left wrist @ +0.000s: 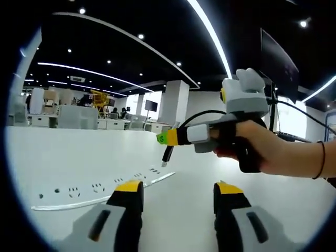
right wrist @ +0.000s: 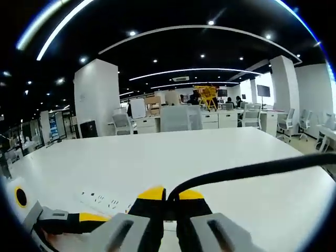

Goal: Find the data cable on the table. Grasp the USB connector end of the cable and insert it into the USB port on the table

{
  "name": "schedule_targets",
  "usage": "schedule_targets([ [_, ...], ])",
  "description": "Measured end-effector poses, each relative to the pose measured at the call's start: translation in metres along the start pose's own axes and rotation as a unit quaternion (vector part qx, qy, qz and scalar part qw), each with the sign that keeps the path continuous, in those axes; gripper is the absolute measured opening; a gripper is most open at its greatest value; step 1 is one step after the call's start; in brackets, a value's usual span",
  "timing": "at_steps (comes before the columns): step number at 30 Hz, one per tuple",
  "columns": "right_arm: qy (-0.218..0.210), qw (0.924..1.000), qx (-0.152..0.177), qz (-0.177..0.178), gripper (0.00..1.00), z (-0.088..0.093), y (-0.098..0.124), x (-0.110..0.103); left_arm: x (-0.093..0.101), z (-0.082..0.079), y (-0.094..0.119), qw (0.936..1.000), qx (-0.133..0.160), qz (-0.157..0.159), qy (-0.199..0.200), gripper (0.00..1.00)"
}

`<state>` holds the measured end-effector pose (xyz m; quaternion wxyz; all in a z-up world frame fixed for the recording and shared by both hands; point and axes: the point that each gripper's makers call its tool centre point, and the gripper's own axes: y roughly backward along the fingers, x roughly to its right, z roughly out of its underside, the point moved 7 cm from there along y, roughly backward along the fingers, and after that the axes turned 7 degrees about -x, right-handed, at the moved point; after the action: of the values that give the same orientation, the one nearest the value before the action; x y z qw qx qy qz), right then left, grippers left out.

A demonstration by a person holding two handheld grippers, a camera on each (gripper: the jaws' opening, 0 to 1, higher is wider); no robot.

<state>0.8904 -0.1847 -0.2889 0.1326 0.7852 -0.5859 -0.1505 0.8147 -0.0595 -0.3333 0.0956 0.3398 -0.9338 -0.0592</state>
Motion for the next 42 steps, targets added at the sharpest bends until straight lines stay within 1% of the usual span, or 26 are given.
schedule_targets([
  [3,0.005,1.0000,-0.006,0.003,0.08,0.000,-0.005,0.000,-0.001,0.000,0.000,1.0000,-0.001,-0.003,-0.006,0.56],
  [8,0.030,0.9992,-0.021,0.014,0.08,0.003,-0.013,-0.002,0.000,0.003,-0.001,0.9997,-0.010,-0.006,-0.022,0.56],
  [20,0.031,0.9982,-0.040,0.032,0.08,0.008,-0.020,-0.002,0.001,0.003,-0.001,0.9998,-0.008,-0.003,-0.017,0.54],
  [23,0.025,0.9982,-0.044,0.031,0.08,0.008,-0.023,-0.002,0.001,0.002,0.000,0.9998,-0.007,-0.003,-0.016,0.54],
  [29,0.034,0.9971,-0.054,0.041,0.08,0.009,-0.024,-0.004,0.001,0.002,0.000,0.9999,-0.006,-0.003,-0.014,0.54],
  [32,0.030,0.9963,-0.060,0.054,0.08,0.009,-0.023,-0.002,0.001,0.002,0.000,0.9999,-0.006,-0.003,-0.013,0.54],
  [37,0.017,0.9965,-0.060,0.056,0.08,0.009,-0.023,-0.001,0.001,0.003,-0.001,0.9999,-0.007,-0.004,-0.014,0.54],
  [42,-0.011,0.9960,-0.064,0.061,0.08,0.008,-0.027,0.002,0.001,0.003,-0.001,0.9999,-0.008,-0.003,-0.014,0.54],
])
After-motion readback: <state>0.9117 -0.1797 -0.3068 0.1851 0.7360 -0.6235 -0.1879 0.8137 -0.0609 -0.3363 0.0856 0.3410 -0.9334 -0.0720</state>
